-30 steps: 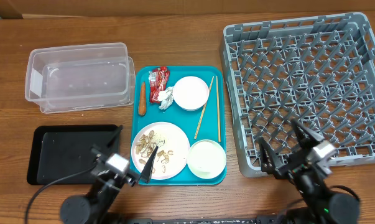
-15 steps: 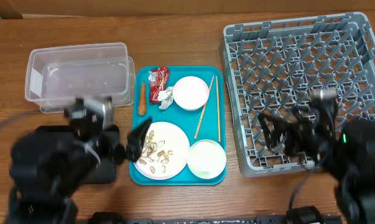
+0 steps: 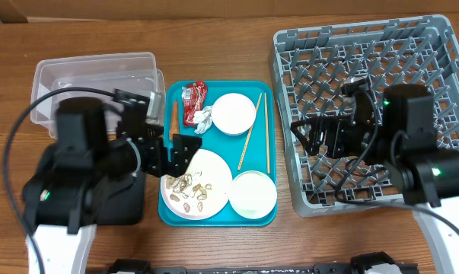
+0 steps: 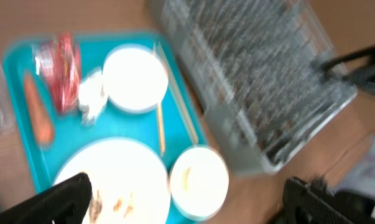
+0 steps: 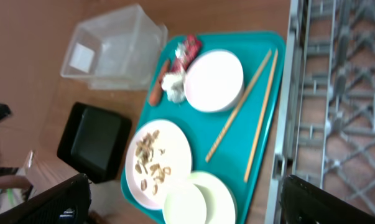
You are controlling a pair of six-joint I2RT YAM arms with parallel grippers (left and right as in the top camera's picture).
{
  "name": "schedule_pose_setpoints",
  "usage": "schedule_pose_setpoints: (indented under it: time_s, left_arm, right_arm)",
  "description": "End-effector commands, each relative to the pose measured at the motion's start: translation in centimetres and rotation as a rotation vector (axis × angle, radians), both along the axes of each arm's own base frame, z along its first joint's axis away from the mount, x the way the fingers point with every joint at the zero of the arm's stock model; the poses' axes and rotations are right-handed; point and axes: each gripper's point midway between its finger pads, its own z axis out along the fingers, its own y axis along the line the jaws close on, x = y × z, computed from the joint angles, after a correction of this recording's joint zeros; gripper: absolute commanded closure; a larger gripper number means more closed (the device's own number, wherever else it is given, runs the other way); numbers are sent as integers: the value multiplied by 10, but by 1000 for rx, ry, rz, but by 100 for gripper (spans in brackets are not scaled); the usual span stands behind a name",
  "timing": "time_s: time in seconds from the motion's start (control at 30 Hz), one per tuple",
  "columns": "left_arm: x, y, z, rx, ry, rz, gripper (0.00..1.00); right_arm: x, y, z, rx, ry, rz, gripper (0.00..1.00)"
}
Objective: Sort waste into correct bins and load items into the dishwasher
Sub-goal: 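Reach the left gripper to the white cup on the tray and grasp it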
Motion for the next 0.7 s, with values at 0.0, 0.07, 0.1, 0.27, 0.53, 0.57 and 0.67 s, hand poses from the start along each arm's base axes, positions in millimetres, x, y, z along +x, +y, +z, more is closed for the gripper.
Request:
schedule_pose_setpoints:
  time_s: [0.0,0.07,0.1,0.27,0.53,0.57,0.67]
  left_arm:
    - [5,9,-25,145,77,70,0]
    - [0,-1,-33,165,113,36,0]
    - [-3,-11,-33,136,123,-6,0]
    - [-16,-51,-12,-25,73,-220,17]
    - [-37,-57,-62,210,260,-118,29]
    - [-38,-61,-68,253,261,-115,29]
    - [-35,-73,-88,397,243,-80,30]
  right_arm:
    - [-3,10,-4,-22,32,29,0]
    - [-8,17,-17,-75,69,49,0]
    - [-10,21,-22,-100,79,60,0]
    - [-6,18,-41,-211,133,-70,0]
    - [26,-37,-38,-183,170,-456,0]
    - [28,-42,-38,-171,174,-472,0]
    - [31,-54,-38,-132,198,-504,0]
